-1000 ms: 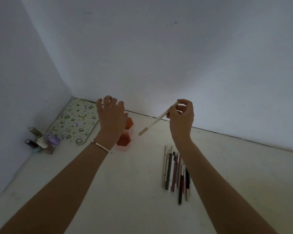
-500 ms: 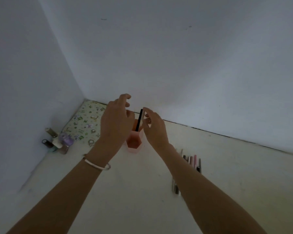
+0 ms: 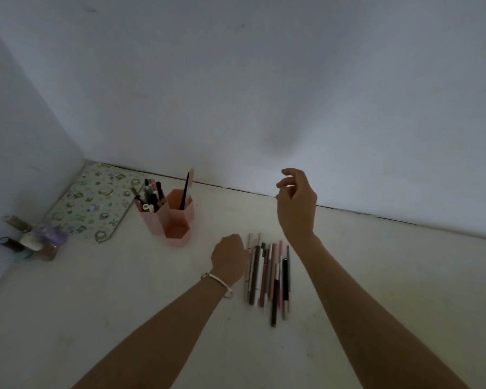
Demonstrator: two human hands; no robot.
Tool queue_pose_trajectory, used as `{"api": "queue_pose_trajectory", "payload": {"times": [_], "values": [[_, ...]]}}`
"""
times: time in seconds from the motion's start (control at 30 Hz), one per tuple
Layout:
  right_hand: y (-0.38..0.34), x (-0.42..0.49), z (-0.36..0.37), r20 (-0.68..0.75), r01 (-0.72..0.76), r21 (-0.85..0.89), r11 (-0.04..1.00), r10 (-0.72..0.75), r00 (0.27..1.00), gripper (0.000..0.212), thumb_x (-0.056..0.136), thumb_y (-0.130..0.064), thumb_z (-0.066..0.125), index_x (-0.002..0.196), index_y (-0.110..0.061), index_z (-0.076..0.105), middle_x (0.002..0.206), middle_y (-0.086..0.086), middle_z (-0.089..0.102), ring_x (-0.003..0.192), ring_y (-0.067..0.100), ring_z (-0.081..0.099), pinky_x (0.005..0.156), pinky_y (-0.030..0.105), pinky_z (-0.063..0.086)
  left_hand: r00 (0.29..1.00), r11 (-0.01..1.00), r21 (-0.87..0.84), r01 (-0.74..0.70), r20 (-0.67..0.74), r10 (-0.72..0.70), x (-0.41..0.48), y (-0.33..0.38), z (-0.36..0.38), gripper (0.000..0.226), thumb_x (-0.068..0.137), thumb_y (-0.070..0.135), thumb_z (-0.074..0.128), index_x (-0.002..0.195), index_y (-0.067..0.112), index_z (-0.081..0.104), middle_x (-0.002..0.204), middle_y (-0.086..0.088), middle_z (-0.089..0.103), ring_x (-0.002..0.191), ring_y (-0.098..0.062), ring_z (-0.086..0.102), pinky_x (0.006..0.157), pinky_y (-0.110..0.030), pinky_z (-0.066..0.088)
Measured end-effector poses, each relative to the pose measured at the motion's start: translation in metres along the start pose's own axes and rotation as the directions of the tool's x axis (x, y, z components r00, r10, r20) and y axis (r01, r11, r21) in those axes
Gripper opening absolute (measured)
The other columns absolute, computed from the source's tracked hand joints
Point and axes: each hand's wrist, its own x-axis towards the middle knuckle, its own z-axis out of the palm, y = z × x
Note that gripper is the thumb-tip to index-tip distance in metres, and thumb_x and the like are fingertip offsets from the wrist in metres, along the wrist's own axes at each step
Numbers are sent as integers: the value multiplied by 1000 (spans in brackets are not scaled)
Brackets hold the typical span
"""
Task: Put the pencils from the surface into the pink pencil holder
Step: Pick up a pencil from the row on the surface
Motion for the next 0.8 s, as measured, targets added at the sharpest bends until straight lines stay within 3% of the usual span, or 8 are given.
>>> {"api": "queue_pose_trajectory", "payload": {"times": [0.2, 0.4, 0.47, 0.53, 0.6, 0.67, 0.73, 0.8], "values": [[28, -15, -12, 16, -51, -7, 999, 51, 999, 37, 84, 4, 40, 108, -17, 60, 83, -4, 65, 70, 21, 63, 64, 42, 56, 999, 993, 117, -11, -30, 15, 4, 16, 13, 21, 97, 9, 47, 115, 7, 59, 120, -11, 62, 111, -27, 60, 89, -33, 49], [35, -26, -10, 91, -79, -34, 996, 82, 992, 33, 85, 4, 44, 102, -15, 64, 84, -2, 65, 66, 21, 61, 61, 32, 52, 998, 994, 100, -46, -45, 51, 8, 15, 8, 17, 93, 16, 58, 108, 9, 62, 114, -9, 65, 104, -26, 64, 83, -31, 51], [37, -27, -9, 169, -64, -157, 986, 90, 982, 24, 87, -2, 49, 97, -15, 66, 79, -4, 65, 62, 15, 59, 61, 27, 48, 994, 998, -51, -42, -104, 36, 11, 13, -9, 18, 90, 23, 64, 100, 8, 61, 101, -8, 67, 91, -24, 66, 74, -31, 51], [40, -27, -5, 331, -36, -399, 916, 181, 926, 11, 86, -13, 55, 89, -11, 65, 78, 1, 65, 62, 13, 58, 61, 26, 47, 981, 978, -196, -69, -190, 31, 14, 12, -31, 17, 86, 22, 66, 94, 10, 59, 90, -5, 68, 78, -20, 65, 65, -29, 51], [44, -36, 4, 447, 39, -619, 784, 312, 839, 23, 85, -28, 60, 73, -9, 55, 73, 4, 60, 60, 16, 55, 55, 25, 44, 963, 953, -279, -116, -268, 39, 14, 14, -54, 14, 83, 21, 66, 92, 14, 57, 83, 0, 66, 71, -16, 63, 60, -25, 47], [50, -49, 15, 455, 51, -697, 715, 387, 802, 37, 84, -39, 63, 64, -17, 42, 64, -2, 51, 52, 10, 45, 49, 23, 38, 947, 927, -335, -170, -315, 60, 12, 16, -73, 13, 83, 21, 65, 91, 18, 56, 79, 5, 64, 67, -10, 62, 56, -20, 43], [59, -61, 22, 455, 54, -718, 694, 409, 791, 37, 85, -40, 64, 65, -20, 40, 62, -7, 43, 54, 5, 41, 67, 29, 50, 933, 902, -372, -219, -352, 81, 7, 19, -83, 13, 84, 22, 66, 91, 21, 55, 76, 10, 62, 63, 0, 58, 52, -12, 37], [66, -68, 29, 468, 76, -719, 691, 399, 789, 21, 88, -32, 61, 77, -16, 51, 62, -9, 41, 64, 9, 51, 100, 38, 47, 917, 884, -388, -261, -386, 101, 1, 18, -90, 14, 85, 21, 66, 95, 22, 55, 76, 12, 61, 63, 2, 57, 48, -8, 36]]}}
